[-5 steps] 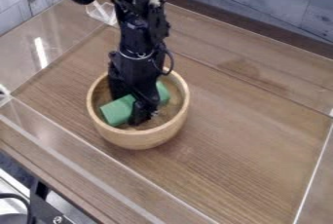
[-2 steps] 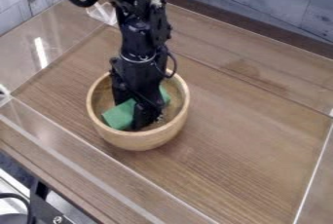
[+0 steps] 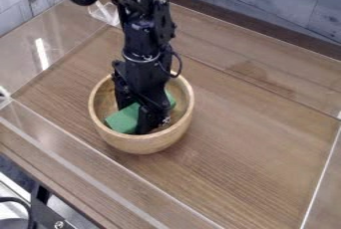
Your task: Move green stick from inside the wooden bowl to the table next to it
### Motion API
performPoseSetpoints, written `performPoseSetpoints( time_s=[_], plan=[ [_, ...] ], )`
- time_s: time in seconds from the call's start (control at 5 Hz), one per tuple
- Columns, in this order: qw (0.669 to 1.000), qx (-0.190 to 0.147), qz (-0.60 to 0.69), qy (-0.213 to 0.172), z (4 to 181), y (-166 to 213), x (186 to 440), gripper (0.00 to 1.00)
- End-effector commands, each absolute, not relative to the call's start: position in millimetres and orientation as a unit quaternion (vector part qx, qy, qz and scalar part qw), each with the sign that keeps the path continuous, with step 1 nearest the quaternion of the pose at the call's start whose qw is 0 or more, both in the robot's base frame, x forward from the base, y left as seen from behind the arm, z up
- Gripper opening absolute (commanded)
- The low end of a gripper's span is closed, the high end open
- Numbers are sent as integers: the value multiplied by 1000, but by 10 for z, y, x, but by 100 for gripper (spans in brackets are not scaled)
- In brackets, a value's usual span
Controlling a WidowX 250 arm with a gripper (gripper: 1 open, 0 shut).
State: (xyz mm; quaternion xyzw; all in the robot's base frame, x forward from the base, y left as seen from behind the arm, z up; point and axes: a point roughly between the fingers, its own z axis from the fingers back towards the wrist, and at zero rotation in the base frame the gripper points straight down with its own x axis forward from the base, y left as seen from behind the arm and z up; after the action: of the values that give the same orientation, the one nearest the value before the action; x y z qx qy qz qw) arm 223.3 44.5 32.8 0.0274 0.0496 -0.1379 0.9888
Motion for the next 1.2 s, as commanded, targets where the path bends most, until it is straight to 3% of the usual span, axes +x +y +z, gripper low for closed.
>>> performPoseSetpoints(
  time_s=[0.0,1.0],
  plan=[
    [992,33,-125,10,544,475,2379,0],
    [996,8,-89,-13,802,414,2426,0]
  ],
)
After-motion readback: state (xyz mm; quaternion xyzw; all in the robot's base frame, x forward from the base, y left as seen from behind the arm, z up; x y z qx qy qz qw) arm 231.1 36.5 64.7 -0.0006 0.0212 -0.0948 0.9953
